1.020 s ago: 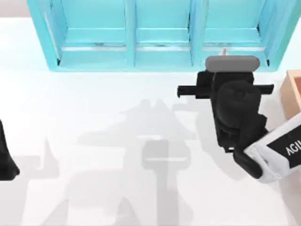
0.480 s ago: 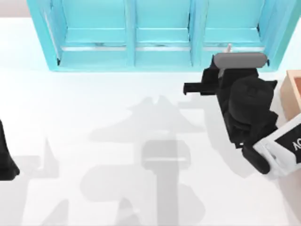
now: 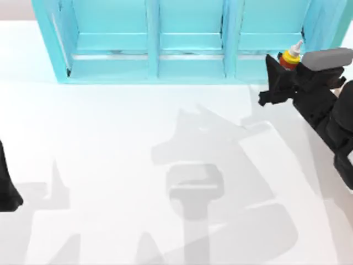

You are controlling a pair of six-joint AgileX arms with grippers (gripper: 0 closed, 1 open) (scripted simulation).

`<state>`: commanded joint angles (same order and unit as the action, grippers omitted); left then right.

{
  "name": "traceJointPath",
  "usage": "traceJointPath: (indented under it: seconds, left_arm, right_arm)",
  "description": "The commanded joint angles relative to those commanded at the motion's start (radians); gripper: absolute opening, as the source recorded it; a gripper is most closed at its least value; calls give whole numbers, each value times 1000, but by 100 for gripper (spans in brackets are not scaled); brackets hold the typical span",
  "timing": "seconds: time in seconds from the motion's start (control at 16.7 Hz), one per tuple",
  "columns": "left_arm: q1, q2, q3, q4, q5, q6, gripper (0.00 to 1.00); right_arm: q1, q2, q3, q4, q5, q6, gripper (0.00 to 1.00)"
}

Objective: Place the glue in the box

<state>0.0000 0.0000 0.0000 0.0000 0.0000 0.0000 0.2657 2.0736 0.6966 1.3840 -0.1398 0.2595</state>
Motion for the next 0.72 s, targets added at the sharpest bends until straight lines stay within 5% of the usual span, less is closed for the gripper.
traceJointPath:
  seconds: [0.72]
  left_arm:
    - [0, 0, 0, 0, 0, 0, 100]
  right_arm:
    - [-644, 36, -45, 334, -1013, 116, 0]
